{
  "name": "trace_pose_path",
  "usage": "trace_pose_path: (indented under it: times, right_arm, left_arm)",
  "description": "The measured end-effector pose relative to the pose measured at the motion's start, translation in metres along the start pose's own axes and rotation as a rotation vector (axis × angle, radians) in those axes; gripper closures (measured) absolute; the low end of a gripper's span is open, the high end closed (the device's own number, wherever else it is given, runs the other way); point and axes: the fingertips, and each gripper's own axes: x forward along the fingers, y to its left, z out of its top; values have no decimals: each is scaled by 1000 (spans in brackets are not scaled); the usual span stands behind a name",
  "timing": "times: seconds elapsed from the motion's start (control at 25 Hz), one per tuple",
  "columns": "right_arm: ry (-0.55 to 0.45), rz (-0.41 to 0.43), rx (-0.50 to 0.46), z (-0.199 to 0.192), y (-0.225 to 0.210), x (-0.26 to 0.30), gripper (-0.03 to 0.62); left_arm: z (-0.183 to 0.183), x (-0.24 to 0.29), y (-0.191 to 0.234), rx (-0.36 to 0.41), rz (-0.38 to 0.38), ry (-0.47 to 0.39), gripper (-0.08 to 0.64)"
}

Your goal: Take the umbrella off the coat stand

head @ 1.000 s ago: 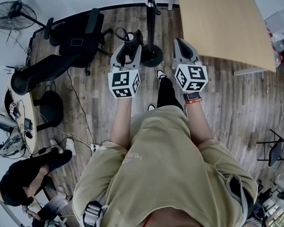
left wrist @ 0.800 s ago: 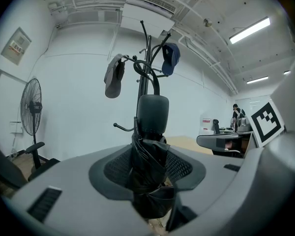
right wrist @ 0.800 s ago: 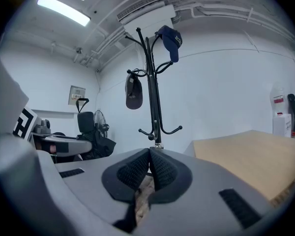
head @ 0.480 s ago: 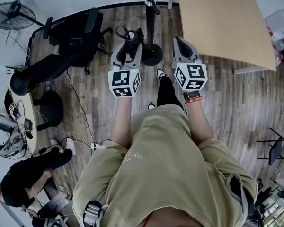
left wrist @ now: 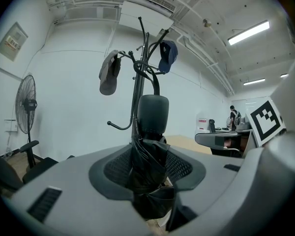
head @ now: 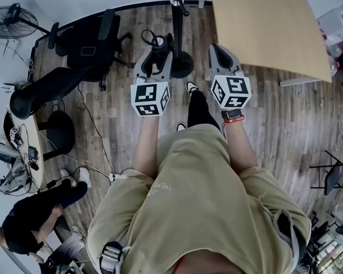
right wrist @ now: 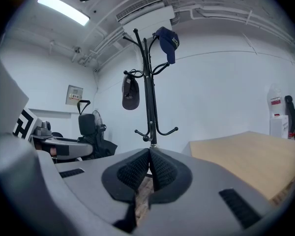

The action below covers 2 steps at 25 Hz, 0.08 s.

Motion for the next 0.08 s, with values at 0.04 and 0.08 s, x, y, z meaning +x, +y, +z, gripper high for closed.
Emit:
trace_pose_path:
  times: [0.04, 0.08]
  right_arm:
    - [0, -1, -1, 0, -1, 0, 577]
    - [0, -3, -1, 1, -2, 0, 577]
  left_arm:
    - [0, 1, -1, 0, -2, 0, 360]
    - [1, 2, -1, 0, -4, 1, 360]
